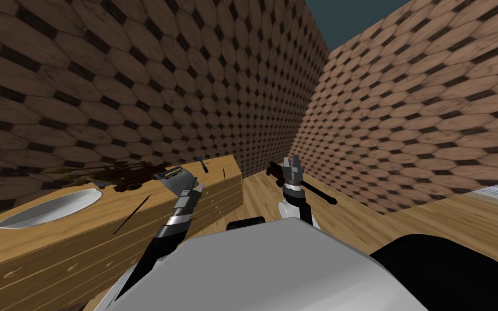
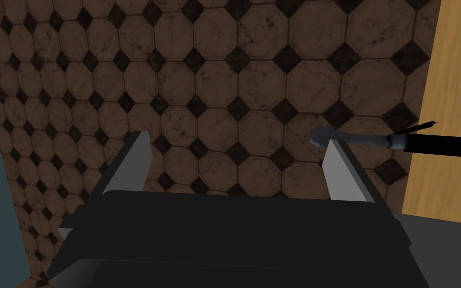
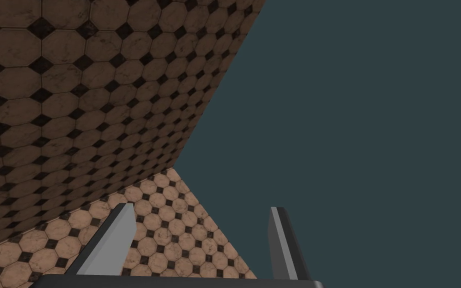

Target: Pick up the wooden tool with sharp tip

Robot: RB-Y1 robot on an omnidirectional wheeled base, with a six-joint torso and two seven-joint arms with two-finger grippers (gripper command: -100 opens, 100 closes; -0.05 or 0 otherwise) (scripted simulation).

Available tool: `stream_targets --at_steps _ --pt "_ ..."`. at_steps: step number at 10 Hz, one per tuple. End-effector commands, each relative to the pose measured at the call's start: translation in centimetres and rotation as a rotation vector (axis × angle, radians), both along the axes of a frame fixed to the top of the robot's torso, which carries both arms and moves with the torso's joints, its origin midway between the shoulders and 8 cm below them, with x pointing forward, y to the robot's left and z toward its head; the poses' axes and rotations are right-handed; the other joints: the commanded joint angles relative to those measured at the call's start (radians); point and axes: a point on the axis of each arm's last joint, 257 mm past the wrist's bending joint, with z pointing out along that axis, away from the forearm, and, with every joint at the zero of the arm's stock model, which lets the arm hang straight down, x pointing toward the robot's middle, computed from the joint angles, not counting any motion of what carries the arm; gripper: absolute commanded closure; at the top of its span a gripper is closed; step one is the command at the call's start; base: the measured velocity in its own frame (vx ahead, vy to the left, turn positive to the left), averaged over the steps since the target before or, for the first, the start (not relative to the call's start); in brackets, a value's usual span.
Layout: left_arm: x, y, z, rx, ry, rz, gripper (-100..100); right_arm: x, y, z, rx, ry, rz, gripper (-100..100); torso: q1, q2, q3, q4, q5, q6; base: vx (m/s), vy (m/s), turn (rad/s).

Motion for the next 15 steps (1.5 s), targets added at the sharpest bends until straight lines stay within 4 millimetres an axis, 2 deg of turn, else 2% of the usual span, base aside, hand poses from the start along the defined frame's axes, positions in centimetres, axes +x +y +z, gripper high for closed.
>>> stream_targets --at_steps 1,2,3,4,5,6,7,10,11,12,14,15 --pt "-0.6 0.4 -1.3 0.014 0.042 0.005 -100 0.0 0.0 0.0 0.0 0.0 0.0 0 0.0 0.0 0.0 0.0 0.0 0.0 0.03 -0.094 -0.012" --pt "-1.4 0.6 -3.3 0.038 0.103 0.006 -100 0.0 0.0 0.0 0.0 0.0 0.0 0 0.001 0.001 0.0 0.0 0.0 0.0 0.034 -0.111 -0.041" --pt "-1.6 0.8 -3.6 0.038 0.115 0.01 -100 0.0 0.0 0.0 0.0 0.0 0.0 0 0.0 0.0 0.0 0.0 0.0 0.0 0.036 -0.099 -0.014" --pt "-2.5 1.0 -5.5 0.062 0.173 0.008 -100 0.0 0.0 0.0 0.0 0.0 0.0 0 0.0 0.0 0.0 0.0 0.0 0.0 0.053 -0.115 -0.054" --pt "-2.9 1.2 -6.0 0.062 0.19 0.014 -100 0.0 0.0 0.0 0.0 0.0 0.0 0 -0.001 0.0 0.0 0.0 0.0 0.0 0.039 -0.091 -0.014" --pt "-3.8 1.4 -7.7 0.086 0.245 0.01 -100 0.0 0.0 0.0 0.0 0.0 0.0 0 0.001 0.0 0.0 0.0 0.0 0.0 0.034 -0.1 -0.041" --pt "-4.5 1.6 -8.4 0.085 0.268 0.017 -100 0.0 0.0 0.0 0.0 0.0 0.0 0 0.0 0.0 0.0 0.0 0.0 0.0 0.041 -0.09 -0.021" --pt "-7.4 2.3 -12.3 0.131 0.402 0.015 -100 0.0 0.0 0.0 0.0 0.0 0.0 0 0.0 -0.001 -0.001 0.0 0.0 0.0 0.065 -0.105 -0.042" --pt "-8.2 2.6 -12.9 0.13 0.426 0.022 -100 0.0 0.0 0.0 0.0 0.0 0.0 0 0.0 -0.001 0.0 0.0 0.0 0.0 0.045 -0.092 -0.028" --pt "-9.5 2.9 -14.4 0.153 0.483 0.016 -100 0.0 0.0 0.0 0.0 0.0 0.0 0 0.001 0.0 0.0 0.0 0.0 0.0 0.062 -0.1 -0.056" --pt "-10.3 3.1 -14.9 0.152 0.507 0.022 -100 0.0 0.0 0.0 0.0 0.0 0.0 0 0.001 -0.001 -0.001 0.0 0.0 0.0 0.039 -0.069 -0.015" --pt "-11.8 3.4 -16.4 0.175 0.566 0.016 -100 0.0 0.0 0.0 0.0 0.0 0.0 0 0.003 0.001 0.0 0.0 0.0 0.0 0.058 -0.08 -0.065"
